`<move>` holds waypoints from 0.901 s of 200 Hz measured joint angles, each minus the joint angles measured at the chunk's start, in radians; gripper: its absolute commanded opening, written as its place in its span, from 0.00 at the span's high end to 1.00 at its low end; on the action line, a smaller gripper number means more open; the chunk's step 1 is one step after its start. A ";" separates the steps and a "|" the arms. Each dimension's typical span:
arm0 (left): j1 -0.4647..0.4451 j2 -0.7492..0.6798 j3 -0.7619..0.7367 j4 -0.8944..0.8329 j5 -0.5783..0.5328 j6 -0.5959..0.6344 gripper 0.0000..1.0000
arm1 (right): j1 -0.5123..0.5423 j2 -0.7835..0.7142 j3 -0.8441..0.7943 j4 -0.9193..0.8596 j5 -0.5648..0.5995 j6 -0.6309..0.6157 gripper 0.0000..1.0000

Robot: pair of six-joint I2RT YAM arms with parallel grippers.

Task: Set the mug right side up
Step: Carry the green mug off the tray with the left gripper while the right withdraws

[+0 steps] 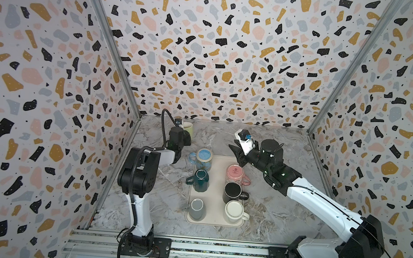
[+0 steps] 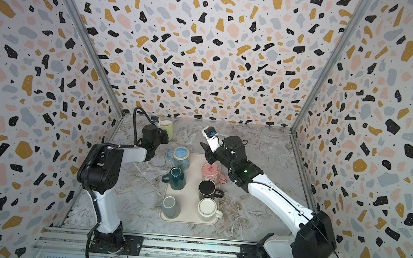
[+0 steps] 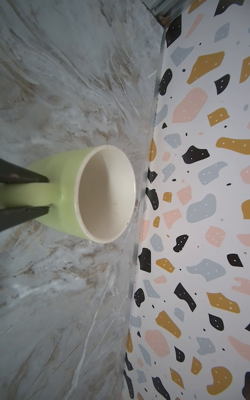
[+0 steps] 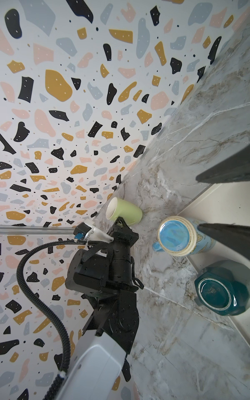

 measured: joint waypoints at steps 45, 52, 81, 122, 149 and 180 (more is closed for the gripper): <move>0.000 0.000 0.000 -0.002 -0.001 -0.002 0.81 | 0.000 0.000 -0.006 0.005 0.001 0.003 0.67; 0.000 0.000 0.000 -0.003 0.000 -0.004 0.80 | 0.000 0.000 -0.007 0.007 0.003 0.003 0.67; 0.000 0.000 0.000 -0.004 0.002 -0.016 0.77 | 0.000 0.000 -0.008 0.011 0.007 0.003 0.67; -0.001 0.000 -0.010 -0.003 0.002 -0.027 0.75 | 0.000 0.000 -0.008 0.015 0.011 0.006 0.67; -0.002 -0.002 -0.026 -0.007 0.002 -0.032 0.74 | 0.000 0.000 -0.008 0.016 0.013 0.007 0.67; -0.002 -0.002 -0.048 -0.018 0.002 -0.045 0.73 | 0.000 0.000 -0.008 0.016 0.013 0.011 0.67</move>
